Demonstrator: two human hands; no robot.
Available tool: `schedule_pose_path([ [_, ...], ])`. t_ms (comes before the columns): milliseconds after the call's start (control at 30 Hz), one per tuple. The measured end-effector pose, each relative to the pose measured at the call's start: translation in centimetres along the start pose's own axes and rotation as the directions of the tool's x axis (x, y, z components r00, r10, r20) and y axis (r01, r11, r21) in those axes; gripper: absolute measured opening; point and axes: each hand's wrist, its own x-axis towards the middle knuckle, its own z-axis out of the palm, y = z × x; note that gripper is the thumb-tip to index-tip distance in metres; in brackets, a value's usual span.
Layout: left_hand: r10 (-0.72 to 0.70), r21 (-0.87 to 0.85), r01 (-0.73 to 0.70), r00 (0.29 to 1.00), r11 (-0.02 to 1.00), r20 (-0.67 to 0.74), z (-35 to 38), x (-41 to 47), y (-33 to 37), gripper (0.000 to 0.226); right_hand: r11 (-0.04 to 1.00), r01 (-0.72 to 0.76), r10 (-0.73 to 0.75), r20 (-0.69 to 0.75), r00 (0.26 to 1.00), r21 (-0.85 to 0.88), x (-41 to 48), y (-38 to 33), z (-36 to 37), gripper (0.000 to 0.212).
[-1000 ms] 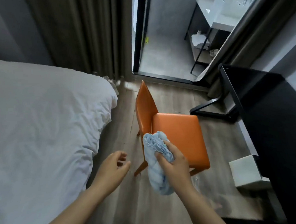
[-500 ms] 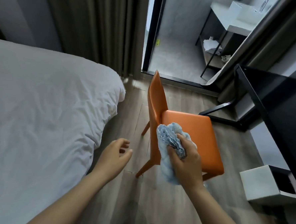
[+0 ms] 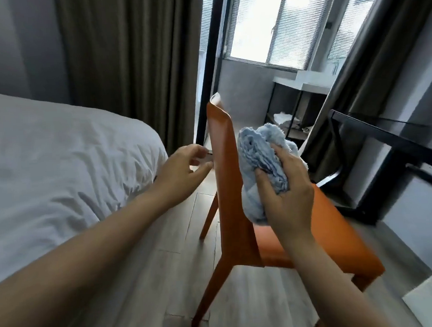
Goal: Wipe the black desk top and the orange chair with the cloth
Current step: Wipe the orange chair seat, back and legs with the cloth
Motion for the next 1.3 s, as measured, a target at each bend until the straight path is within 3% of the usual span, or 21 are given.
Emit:
schedule_pose_path([
  [200,0.026,0.035,-0.025,1.000,0.999,-0.011,-2.4,0.4,0.8,0.035,0.999,-0.053,0.053,-0.003,0.999,-0.004,0.2,0.8,-0.6,0.047],
  [300,0.044,0.083,-0.049,0.997,0.995,0.062,-2.4,2.7,1.6,0.055,0.998,-0.057,0.057,0.027,0.998,-0.004,1.3,1.4,-0.5,0.047],
  [400,0.084,-0.006,-0.084,0.986,0.996,0.143,-1.0,5.8,2.6,0.076,0.995,-0.092,0.092,0.003,0.996,0.024,1.7,2.5,-0.2,0.046],
  [567,0.227,0.121,-0.253,0.954,0.960,0.193,0.0,8.4,4.0,0.039,0.995,-0.095,0.095,-0.015,0.995,0.039,2.0,3.1,0.4,0.047],
  [733,0.259,0.107,-0.289,0.939,0.951,0.226,-0.8,8.7,4.0,0.027,0.997,-0.082,0.082,0.005,0.997,0.009,0.6,3.0,1.3,0.047],
  [1000,0.114,-0.209,-0.066,0.968,0.976,0.225,-1.1,9.1,3.5,0.024,0.999,-0.028,0.027,-0.056,0.998,-0.018,1.0,1.6,2.6,0.050],
  [1167,0.040,-0.350,0.048,0.969,0.936,0.242,-1.2,9.5,2.7,0.024,0.978,0.081,-0.082,0.004,0.997,-0.191,2.1,0.9,5.3,0.052],
  [1300,0.049,-0.300,0.036,0.961,0.953,0.272,-2.0,10.0,1.9,0.028,0.953,0.079,-0.076,0.022,0.997,-0.292,-0.3,2.0,7.5,0.049],
])
